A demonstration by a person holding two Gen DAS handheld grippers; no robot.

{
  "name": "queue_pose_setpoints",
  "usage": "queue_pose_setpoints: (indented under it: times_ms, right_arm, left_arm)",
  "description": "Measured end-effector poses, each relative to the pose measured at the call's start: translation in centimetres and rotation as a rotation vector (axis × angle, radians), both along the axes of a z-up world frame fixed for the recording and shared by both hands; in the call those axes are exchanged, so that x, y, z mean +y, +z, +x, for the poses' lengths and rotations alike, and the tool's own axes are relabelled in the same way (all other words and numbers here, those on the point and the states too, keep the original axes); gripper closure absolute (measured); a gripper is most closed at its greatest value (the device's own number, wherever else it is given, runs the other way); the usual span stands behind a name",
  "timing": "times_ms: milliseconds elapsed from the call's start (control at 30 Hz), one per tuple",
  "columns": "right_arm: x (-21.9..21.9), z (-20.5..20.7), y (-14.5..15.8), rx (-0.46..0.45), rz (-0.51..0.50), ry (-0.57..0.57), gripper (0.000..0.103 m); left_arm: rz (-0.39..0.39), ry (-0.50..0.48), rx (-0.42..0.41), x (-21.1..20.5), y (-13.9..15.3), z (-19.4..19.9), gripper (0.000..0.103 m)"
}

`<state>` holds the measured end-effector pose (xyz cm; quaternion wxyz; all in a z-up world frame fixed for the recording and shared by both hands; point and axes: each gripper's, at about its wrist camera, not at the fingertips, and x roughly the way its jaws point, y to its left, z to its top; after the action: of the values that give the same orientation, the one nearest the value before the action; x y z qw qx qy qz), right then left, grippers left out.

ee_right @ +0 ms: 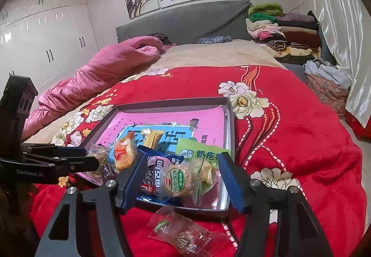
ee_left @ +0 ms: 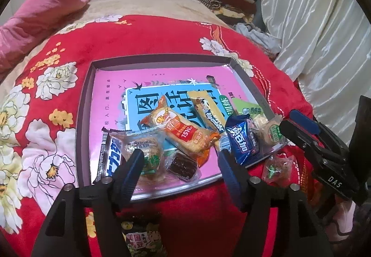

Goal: Organize snacks
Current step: 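Lower the chocolate roll into the tray and open the left gripper while the right releases the cookie pack, then grasp the green pea snack bag with the left gripper while the right grasps the clear candy bag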

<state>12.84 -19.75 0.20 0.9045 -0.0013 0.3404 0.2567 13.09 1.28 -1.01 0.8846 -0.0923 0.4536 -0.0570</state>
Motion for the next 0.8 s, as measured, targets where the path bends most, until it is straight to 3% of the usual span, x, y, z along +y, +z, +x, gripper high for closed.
queue_pose_setpoints:
  times_ms: [467, 567, 800]
  right_arm:
    - [-0.4, -1.3, 0.4, 0.007, -0.011, 0.014, 0.035]
    - [-0.6, -1.7, 0.6, 0.007, -0.016, 0.015, 0.035]
    - [-0.9, -2.6, 0.8, 0.026, -0.027, 0.018, 0.033]
  left_arm:
    - [0.018, -0.013, 0.008, -0.1, 0.6, -1.1, 0.032]
    - [0.003, -0.014, 0.01, 0.0, 0.8, -1.4, 0.025]
    - [-0.006, -0.014, 0.01, 1.0, 1.4, -2.6, 0.024]
